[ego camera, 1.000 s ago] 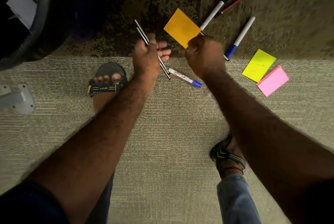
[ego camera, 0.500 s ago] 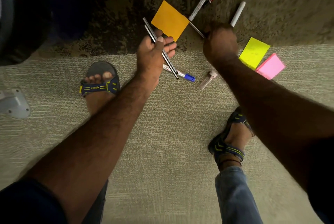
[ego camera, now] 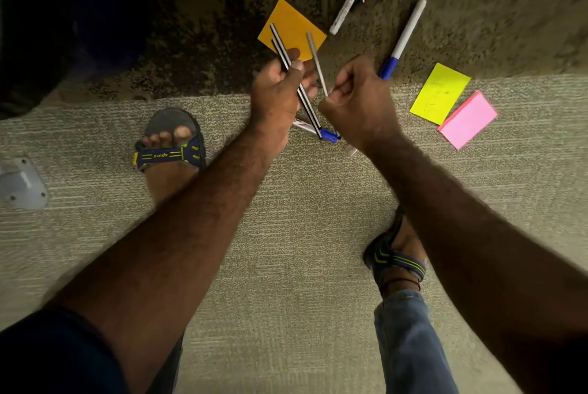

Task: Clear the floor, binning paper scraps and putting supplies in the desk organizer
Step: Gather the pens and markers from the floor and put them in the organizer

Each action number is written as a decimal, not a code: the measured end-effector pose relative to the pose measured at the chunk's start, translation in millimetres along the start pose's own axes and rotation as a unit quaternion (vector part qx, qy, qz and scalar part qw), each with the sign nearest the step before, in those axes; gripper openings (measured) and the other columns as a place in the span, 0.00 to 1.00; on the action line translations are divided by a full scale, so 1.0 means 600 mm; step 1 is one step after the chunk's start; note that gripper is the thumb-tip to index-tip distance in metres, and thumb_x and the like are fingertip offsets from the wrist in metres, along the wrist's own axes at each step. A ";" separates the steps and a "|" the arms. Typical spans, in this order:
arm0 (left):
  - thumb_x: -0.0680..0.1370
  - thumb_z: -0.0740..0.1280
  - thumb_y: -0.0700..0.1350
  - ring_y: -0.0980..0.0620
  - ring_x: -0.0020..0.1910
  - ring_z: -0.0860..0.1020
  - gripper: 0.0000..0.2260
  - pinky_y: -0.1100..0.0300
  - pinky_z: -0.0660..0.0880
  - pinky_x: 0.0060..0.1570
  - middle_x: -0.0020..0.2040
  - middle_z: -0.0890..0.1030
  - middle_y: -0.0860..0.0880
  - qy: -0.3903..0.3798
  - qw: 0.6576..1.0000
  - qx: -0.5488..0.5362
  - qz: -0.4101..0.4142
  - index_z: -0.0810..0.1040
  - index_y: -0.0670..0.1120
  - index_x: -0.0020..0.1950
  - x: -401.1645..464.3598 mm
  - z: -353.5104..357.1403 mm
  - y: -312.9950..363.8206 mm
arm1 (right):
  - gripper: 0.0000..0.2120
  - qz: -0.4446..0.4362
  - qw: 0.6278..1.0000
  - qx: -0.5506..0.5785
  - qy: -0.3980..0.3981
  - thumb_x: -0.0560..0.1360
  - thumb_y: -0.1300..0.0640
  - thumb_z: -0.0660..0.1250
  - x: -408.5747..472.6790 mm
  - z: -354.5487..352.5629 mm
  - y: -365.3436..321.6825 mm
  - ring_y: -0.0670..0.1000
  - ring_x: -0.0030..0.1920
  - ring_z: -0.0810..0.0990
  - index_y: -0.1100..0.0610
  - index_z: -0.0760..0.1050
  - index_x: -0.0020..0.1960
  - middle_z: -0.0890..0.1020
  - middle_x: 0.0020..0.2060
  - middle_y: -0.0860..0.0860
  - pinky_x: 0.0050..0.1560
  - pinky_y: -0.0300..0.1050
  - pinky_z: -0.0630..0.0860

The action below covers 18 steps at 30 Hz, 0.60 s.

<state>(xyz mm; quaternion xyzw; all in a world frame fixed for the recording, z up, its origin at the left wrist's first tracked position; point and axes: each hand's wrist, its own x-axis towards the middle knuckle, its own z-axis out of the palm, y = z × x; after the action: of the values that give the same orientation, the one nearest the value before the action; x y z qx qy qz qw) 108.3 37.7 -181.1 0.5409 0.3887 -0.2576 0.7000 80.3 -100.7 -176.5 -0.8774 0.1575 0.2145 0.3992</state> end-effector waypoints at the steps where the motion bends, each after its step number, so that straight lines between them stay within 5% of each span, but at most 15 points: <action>1: 0.85 0.62 0.37 0.40 0.54 0.84 0.06 0.43 0.81 0.57 0.56 0.83 0.38 -0.006 1.000 0.003 0.006 0.75 0.40 0.61 -0.002 0.000 -0.001 | 0.14 -0.015 1.000 0.008 -0.015 0.69 0.59 0.73 -0.007 0.002 -0.005 0.43 0.32 0.78 0.52 0.70 0.49 0.78 0.34 0.43 0.35 0.49 0.80; 8: 0.84 0.65 0.39 0.37 0.57 0.85 0.09 0.36 0.80 0.60 0.59 0.85 0.36 -0.030 0.999 0.012 0.013 0.76 0.39 0.64 -0.001 -0.015 0.000 | 0.11 -0.104 0.990 0.043 -0.084 0.75 0.60 0.72 -0.009 -0.001 -0.017 0.49 0.41 0.82 0.59 0.74 0.54 0.82 0.44 0.49 0.42 0.45 0.82; 12: 0.85 0.63 0.39 0.38 0.56 0.86 0.11 0.42 0.82 0.59 0.59 0.84 0.35 -0.020 1.000 0.003 0.002 0.74 0.36 0.66 0.004 -0.023 0.003 | 0.10 -0.045 0.999 0.014 0.026 0.78 0.53 0.69 0.040 -0.007 0.004 0.39 0.38 0.79 0.58 0.78 0.54 0.82 0.42 0.46 0.38 0.32 0.76; 15: 0.85 0.63 0.38 0.40 0.56 0.86 0.11 0.43 0.82 0.60 0.59 0.84 0.36 -0.019 1.000 0.009 0.000 0.74 0.37 0.67 0.007 -0.025 0.002 | 0.12 0.056 0.991 0.004 0.119 0.77 0.50 0.68 0.101 -0.016 0.028 0.49 0.40 0.82 0.60 0.82 0.50 0.85 0.41 0.53 0.42 0.45 0.77; 18: 0.85 0.63 0.38 0.40 0.57 0.86 0.12 0.43 0.82 0.61 0.60 0.84 0.35 -0.021 1.000 0.014 -0.006 0.74 0.36 0.67 0.008 -0.023 0.001 | 0.17 0.155 0.979 0.065 0.118 0.77 0.49 0.66 0.154 -0.031 0.048 0.63 0.44 0.86 0.64 0.81 0.45 0.85 0.42 0.64 0.45 0.59 0.82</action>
<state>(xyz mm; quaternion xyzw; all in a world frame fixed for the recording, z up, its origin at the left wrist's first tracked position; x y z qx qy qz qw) 107.9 51.4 -186.0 0.5426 0.3740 -0.2785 0.6987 151.6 -142.7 -230.3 -0.8336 0.3515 0.1583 0.3956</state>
